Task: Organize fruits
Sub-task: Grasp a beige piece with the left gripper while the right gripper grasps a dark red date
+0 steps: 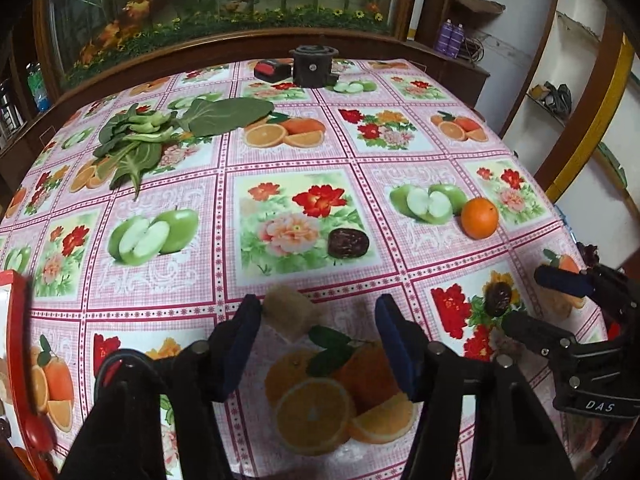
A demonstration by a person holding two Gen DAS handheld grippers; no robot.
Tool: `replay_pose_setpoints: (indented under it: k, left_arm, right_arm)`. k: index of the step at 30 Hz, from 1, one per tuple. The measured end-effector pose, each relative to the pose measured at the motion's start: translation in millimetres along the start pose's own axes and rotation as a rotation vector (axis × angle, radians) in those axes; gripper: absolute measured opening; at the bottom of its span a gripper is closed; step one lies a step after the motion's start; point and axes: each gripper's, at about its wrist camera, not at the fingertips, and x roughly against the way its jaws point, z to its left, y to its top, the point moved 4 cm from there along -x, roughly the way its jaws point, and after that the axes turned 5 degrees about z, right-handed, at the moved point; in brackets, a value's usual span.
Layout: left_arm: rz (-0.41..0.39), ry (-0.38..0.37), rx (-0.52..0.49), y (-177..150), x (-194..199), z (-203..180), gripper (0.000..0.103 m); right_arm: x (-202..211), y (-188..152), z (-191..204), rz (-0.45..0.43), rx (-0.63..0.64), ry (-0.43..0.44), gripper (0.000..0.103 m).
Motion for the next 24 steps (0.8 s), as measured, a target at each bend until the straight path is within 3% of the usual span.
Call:
replay_pose_setpoints:
  k: [3,8,16,24]
  left_arm:
    - [0.023,-0.023,0.005,-2,-7,0,0.042]
    - [0.014,-0.03,0.0,-5,-10,2,0.028]
    - [0.014,-0.116,0.052,-15,-2,14,0.028]
    - [0.006,-0.114,0.082,-40,19,30,0.028]
  right_arm:
    - [-7,3,3,0.0,0.016,0.005,0.067]
    - [-18,2,7,0.026,0.049,0.003,0.027]
    - [-12,1,10,0.007,0.041,0.016,0.026]
    - [5,-4,27,-0.017,0.028,0.034,0.026]
